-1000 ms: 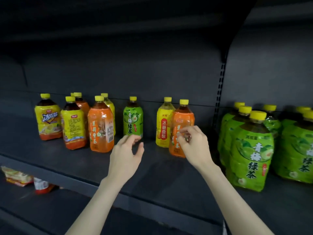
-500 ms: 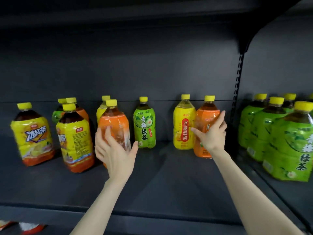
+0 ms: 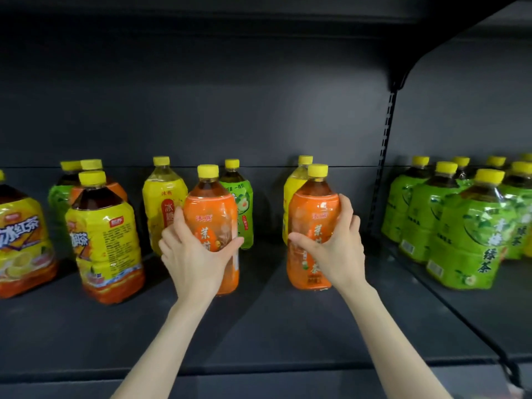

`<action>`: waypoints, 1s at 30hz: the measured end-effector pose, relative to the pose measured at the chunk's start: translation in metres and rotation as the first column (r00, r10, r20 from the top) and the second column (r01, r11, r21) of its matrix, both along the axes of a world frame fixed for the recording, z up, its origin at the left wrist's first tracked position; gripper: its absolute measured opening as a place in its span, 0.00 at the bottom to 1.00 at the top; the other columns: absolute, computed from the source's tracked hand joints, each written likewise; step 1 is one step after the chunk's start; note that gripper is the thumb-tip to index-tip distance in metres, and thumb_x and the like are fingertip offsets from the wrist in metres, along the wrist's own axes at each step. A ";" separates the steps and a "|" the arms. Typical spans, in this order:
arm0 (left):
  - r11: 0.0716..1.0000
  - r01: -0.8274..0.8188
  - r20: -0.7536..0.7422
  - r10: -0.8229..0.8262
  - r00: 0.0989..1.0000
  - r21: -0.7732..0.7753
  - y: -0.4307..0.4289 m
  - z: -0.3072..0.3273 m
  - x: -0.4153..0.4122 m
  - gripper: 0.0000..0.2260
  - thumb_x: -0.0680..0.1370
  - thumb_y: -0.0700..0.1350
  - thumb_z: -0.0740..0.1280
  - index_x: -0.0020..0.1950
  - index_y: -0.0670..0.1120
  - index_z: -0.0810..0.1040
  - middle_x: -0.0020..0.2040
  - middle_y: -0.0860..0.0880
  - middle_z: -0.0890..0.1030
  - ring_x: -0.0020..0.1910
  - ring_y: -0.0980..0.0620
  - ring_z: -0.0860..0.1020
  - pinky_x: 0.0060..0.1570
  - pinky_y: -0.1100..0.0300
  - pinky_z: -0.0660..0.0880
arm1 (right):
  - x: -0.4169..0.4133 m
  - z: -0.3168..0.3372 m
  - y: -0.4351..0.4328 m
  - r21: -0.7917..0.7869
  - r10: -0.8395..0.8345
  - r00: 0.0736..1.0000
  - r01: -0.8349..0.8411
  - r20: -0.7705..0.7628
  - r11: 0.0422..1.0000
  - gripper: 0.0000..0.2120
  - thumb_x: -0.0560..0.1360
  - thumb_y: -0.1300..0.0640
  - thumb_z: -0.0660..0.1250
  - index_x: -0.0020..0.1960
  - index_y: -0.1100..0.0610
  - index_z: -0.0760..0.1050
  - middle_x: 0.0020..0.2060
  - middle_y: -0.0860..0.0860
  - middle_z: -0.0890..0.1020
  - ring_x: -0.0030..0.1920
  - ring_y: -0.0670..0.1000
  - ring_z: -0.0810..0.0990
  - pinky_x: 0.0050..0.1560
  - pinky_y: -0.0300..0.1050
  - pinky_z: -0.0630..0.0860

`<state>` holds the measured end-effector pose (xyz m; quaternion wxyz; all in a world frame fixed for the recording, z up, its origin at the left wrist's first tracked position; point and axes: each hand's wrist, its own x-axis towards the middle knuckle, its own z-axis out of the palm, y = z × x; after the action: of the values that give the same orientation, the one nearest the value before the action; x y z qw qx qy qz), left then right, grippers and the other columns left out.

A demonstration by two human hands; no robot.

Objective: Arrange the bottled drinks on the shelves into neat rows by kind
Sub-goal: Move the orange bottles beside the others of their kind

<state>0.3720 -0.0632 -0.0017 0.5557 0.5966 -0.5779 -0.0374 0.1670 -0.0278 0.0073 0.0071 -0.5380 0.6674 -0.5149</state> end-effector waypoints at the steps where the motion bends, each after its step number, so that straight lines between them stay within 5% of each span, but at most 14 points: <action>1: 0.999 0.049 -0.005 -0.050 0.999 -0.022 0.004 -0.002 -0.001 0.51 0.61 0.60 0.77 0.75 0.48 0.53 0.68 0.41 0.64 0.68 0.42 0.63 0.64 0.44 0.64 | 0.005 -0.002 0.005 -0.007 0.005 1.000 -0.005 0.000 1.000 0.52 0.61 0.34 0.74 0.74 0.45 0.47 0.65 0.53 0.65 0.63 0.58 0.71 0.56 0.59 0.75; 5: 0.955 0.291 -0.204 -0.296 0.933 -0.057 0.008 -0.006 0.000 0.44 0.63 0.64 0.71 0.73 0.52 0.57 0.68 0.48 0.64 0.64 0.54 0.64 0.61 0.52 0.67 | 0.009 -0.010 0.014 -0.050 0.117 0.982 -0.111 0.146 0.993 0.52 0.59 0.25 0.67 0.74 0.41 0.47 0.62 0.47 0.65 0.64 0.52 0.69 0.61 0.57 0.73; 8: 0.886 0.462 -0.389 -0.412 0.824 0.041 0.007 -0.003 -0.002 0.42 0.62 0.67 0.71 0.71 0.53 0.61 0.66 0.50 0.71 0.64 0.51 0.71 0.62 0.48 0.71 | 0.001 -0.012 0.012 -0.044 0.279 0.820 -0.297 0.499 0.954 0.58 0.55 0.24 0.69 0.76 0.43 0.48 0.67 0.49 0.70 0.65 0.53 0.74 0.64 0.59 0.73; 10: 0.835 0.546 -0.482 -0.452 0.751 0.069 0.008 0.000 -0.004 0.37 0.64 0.61 0.72 0.69 0.53 0.64 0.61 0.52 0.75 0.60 0.51 0.75 0.57 0.53 0.73 | 0.004 -0.009 0.016 -0.018 0.341 0.716 -0.417 0.609 0.909 0.54 0.57 0.31 0.71 0.75 0.50 0.54 0.64 0.51 0.76 0.59 0.51 0.79 0.60 0.55 0.77; 13: 0.836 0.542 -0.498 -0.436 0.749 0.083 0.015 0.001 -0.008 0.31 0.66 0.57 0.72 0.67 0.52 0.68 0.59 0.51 0.77 0.55 0.51 0.76 0.54 0.53 0.73 | 0.015 -0.009 0.022 -0.064 0.353 0.707 -0.401 0.613 0.914 0.38 0.61 0.37 0.72 0.66 0.51 0.68 0.54 0.48 0.81 0.50 0.47 0.83 0.49 0.44 0.80; 18: 0.850 0.527 -0.534 -0.440 0.722 0.013 0.046 0.005 -0.021 0.31 0.58 0.61 0.71 0.59 0.55 0.69 0.53 0.54 0.78 0.49 0.53 0.77 0.54 0.49 0.75 | 0.023 -0.014 0.049 -0.170 0.321 0.698 -0.279 0.640 0.945 0.28 0.62 0.33 0.70 0.55 0.49 0.74 0.48 0.48 0.84 0.47 0.47 0.84 0.51 0.50 0.81; 22: 0.783 0.620 -0.537 -0.543 0.646 -0.045 0.076 0.016 -0.044 0.23 0.58 0.64 0.72 0.49 0.61 0.71 0.48 0.60 0.78 0.47 0.59 0.78 0.45 0.58 0.75 | 0.002 -0.003 0.089 -0.227 0.304 0.729 -0.206 0.614 0.952 0.29 0.61 0.30 0.68 0.52 0.50 0.78 0.46 0.50 0.85 0.47 0.50 0.85 0.52 0.55 0.81; 30: 0.580 0.807 -0.516 -0.728 0.452 -0.112 0.159 0.026 -0.156 0.24 0.58 0.63 0.74 0.51 0.59 0.75 0.45 0.60 0.83 0.44 0.58 0.83 0.42 0.58 0.77 | -0.099 0.015 0.207 -0.269 0.151 0.814 0.007 0.561 0.963 0.27 0.61 0.31 0.67 0.48 0.50 0.79 0.43 0.50 0.86 0.45 0.50 0.85 0.51 0.55 0.81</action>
<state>0.2163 0.0959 0.0243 0.5626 0.2768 -0.6106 -0.4838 0.0679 0.1791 0.0228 0.1582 -0.3782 0.5398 -0.7352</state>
